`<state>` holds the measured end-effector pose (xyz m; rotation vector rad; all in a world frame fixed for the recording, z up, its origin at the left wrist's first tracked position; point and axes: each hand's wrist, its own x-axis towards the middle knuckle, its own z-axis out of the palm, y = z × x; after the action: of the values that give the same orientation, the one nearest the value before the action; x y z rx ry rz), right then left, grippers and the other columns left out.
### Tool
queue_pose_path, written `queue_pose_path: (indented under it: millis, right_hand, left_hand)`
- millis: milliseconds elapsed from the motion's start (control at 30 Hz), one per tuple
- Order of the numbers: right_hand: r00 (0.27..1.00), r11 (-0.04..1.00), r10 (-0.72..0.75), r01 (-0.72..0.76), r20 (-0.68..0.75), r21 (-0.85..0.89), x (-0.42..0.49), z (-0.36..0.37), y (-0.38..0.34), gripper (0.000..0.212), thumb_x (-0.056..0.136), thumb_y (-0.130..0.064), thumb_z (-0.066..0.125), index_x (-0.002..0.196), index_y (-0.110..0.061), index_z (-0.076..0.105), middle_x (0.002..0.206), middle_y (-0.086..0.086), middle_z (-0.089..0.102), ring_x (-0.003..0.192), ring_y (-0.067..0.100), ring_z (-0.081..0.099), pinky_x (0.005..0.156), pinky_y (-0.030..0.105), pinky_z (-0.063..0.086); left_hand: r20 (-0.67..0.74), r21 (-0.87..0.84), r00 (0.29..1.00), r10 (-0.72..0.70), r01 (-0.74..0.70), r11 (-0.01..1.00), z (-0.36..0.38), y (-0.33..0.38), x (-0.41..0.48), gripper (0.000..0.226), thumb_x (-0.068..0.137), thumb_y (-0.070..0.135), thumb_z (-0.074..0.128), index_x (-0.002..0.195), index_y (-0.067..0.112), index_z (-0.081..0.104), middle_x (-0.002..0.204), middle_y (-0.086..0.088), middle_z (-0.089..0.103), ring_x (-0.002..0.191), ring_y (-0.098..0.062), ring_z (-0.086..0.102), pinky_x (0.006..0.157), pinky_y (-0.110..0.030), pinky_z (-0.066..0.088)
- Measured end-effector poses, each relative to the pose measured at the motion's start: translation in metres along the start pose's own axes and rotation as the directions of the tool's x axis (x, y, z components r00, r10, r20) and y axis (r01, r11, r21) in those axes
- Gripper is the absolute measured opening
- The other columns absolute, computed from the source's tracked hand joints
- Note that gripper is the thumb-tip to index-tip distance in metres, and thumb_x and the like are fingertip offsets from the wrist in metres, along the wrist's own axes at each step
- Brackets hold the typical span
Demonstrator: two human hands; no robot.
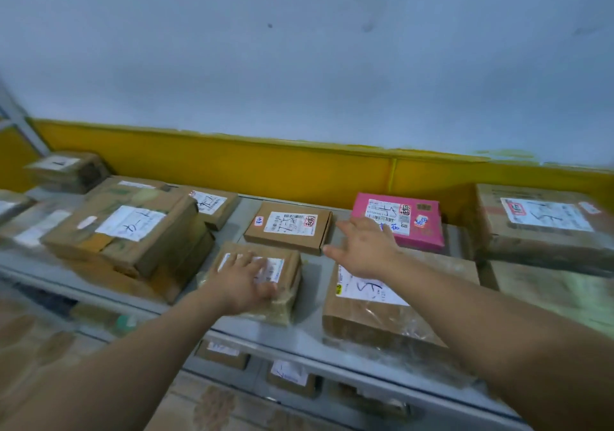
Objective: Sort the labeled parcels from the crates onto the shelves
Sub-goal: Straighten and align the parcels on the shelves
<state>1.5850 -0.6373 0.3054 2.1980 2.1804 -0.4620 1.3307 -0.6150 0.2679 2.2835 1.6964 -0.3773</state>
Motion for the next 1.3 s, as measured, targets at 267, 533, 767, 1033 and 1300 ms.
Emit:
queue_pose_path:
  millis: [267,533,767,1033,1300]
  right_hand:
    - [0.952,0.953,0.301,-0.302,-0.057,-0.005,-0.034,0.039,-0.010,0.075,0.092,-0.073,0.027,0.155,-0.032,0.020,0.166,0.007,0.002,0.152,0.029,0.000,0.119,0.057,0.006]
    - [0.947,0.948,0.316,-0.318,-0.051,-0.037,-0.039,0.045,-0.009,0.075,0.092,-0.073,0.025,0.156,-0.036,0.011,0.167,0.006,-0.001,0.153,0.029,-0.005,0.121,0.055,0.001]
    - [0.951,0.950,0.305,-0.308,-0.054,-0.055,-0.037,0.044,-0.009,0.075,0.092,-0.074,0.025,0.155,-0.035,0.014,0.166,0.008,0.004,0.152,0.031,-0.001,0.120,0.056,0.004]
    - [0.947,0.947,0.318,-0.319,-0.037,-0.028,-0.036,0.046,-0.007,0.077,0.091,-0.074,0.026,0.156,-0.037,0.010,0.166,0.006,-0.008,0.152,0.029,-0.010,0.120,0.056,0.000]
    - [0.951,0.951,0.307,-0.309,-0.040,-0.031,-0.037,0.046,-0.007,0.078,0.091,-0.075,0.025,0.157,-0.037,0.006,0.166,0.006,-0.007,0.152,0.028,-0.010,0.120,0.056,-0.001]
  left_hand:
    - [0.034,0.018,0.999,0.031,-0.031,0.999,0.017,-0.019,0.006,0.075,0.090,0.073,0.023,0.153,0.040,-0.003,0.162,0.002,-0.015,0.147,-0.036,-0.015,0.112,-0.067,0.003]
    - [0.038,0.034,0.996,0.080,-0.081,0.996,0.018,-0.014,0.010,0.073,0.092,0.071,0.020,0.152,0.040,-0.007,0.161,0.005,-0.017,0.146,-0.035,-0.019,0.112,-0.066,0.003]
    - [-0.001,0.035,0.995,0.102,-0.102,0.994,0.023,-0.026,0.000,0.078,0.089,0.074,0.029,0.152,0.042,-0.004,0.162,0.007,-0.012,0.147,-0.033,-0.014,0.113,-0.064,0.011]
    - [0.048,-0.032,0.989,0.143,-0.142,0.989,0.011,-0.023,0.018,0.095,0.074,0.084,0.045,0.150,0.048,0.002,0.162,0.006,-0.007,0.145,-0.036,-0.016,0.110,-0.070,0.009]
    - [0.086,0.052,0.975,0.204,-0.209,0.977,0.012,-0.031,0.009,0.101,0.073,0.075,0.059,0.149,0.050,-0.003,0.161,0.012,-0.015,0.146,-0.033,-0.018,0.111,-0.067,0.009]
